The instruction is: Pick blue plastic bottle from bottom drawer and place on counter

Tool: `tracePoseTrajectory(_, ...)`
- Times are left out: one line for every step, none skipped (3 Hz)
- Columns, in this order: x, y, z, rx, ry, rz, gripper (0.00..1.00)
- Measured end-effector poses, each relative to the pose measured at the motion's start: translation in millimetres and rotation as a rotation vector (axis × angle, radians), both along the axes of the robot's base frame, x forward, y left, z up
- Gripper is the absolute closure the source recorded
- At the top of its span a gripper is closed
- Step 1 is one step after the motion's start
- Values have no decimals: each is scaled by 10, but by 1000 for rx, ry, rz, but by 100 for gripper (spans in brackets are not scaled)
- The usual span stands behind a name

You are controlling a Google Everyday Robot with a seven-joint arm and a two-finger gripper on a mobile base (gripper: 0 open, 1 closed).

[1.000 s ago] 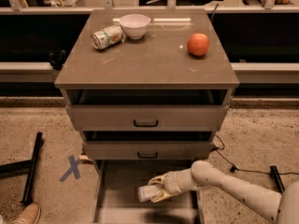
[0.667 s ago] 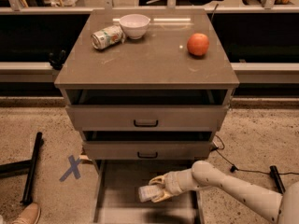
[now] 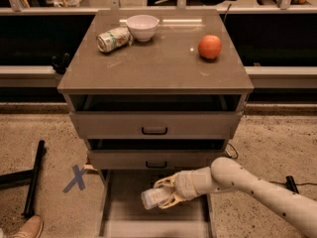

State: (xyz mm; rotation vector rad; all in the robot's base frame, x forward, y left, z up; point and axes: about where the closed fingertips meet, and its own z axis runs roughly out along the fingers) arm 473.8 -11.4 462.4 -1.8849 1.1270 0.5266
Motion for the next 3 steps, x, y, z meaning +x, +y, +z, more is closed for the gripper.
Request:
tracePoseTrajectory(-15,25,673,-19,-78,30,100)
tracePoseTrajectory(23,-34,1309,-47,-212,15,100)
tracePoseTrajectory(23,-34,1310,-47,-212,15,100)
